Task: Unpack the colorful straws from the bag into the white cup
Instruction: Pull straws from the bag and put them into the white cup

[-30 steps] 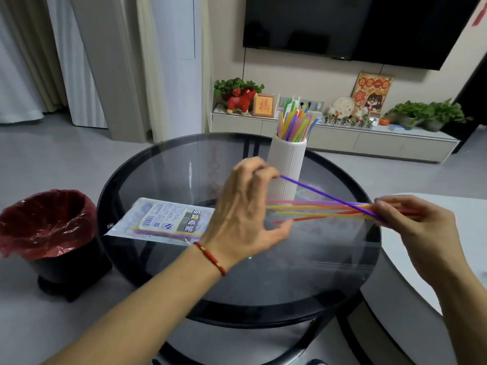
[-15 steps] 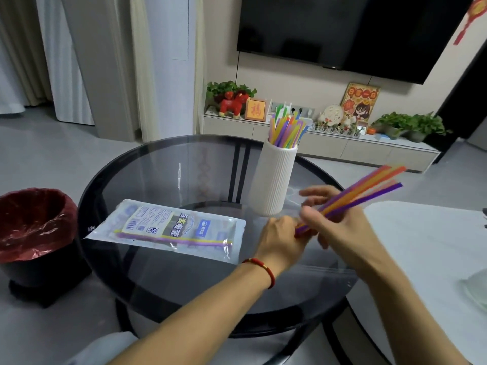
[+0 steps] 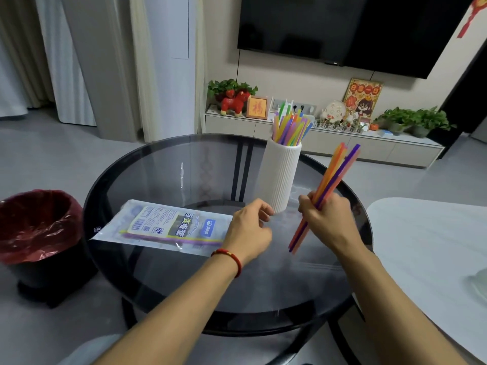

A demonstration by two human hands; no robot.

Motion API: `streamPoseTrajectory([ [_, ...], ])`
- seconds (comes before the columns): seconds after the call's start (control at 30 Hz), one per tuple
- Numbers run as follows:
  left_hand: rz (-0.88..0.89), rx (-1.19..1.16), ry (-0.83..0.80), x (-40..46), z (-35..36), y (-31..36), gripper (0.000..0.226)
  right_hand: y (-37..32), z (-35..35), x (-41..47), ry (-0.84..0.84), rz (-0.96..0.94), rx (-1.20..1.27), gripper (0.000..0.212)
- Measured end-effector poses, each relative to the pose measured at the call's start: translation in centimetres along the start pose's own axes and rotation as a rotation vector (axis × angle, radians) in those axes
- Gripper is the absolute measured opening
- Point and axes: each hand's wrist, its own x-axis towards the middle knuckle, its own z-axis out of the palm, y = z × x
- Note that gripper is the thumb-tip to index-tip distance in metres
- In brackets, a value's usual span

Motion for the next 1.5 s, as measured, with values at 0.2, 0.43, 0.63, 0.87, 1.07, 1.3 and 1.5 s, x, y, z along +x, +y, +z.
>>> streamPoseTrajectory([
  [0.2, 0.013, -0.003, 0.024, 0.2, 0.3, 0.1, 0.024, 0.7, 0.8, -0.9, -0.133, 0.075, 0.008, 0.031],
  [0.43, 0.024, -0.101, 0.087, 1.6, -0.2, 0.8, 0.025, 1.4, -0.3, -0.6, 0.024, 0.167, 0.297, 0.03],
  [0.63, 0.09, -0.078, 0.209, 6.0, -0.8, 2.5, 0.071, -1.8, -3.2, 5.1, 0.346, 0.289, 0.843, 0.025],
  [0.87, 0.111, 0.034, 0.158, 12.9, -0.9, 5.4, 0.105, -5.8, -4.1, 11.4, 0.494, 0.079, 0.694, 0.028],
  [1.07, 0.082, -0.103, 0.156, 14.7, -0.6, 4.9, 0.073, -6.4, -2.4, 13.3, 0.446, -0.063, 0.346, 0.04],
  [1.3, 0.093, -0.046, 0.211, 14.0, -0.2, 4.7, 0.061, -6.6, 0.5, 14.3, 0.233, -0.156, -0.207, 0.021],
  [1.5, 0.105, -0.061, 0.183, 13.6, -0.2, 4.2, 0.064, -7.0, -1.4, 14.5, 0.198, -0.088, 0.265, 0.053],
])
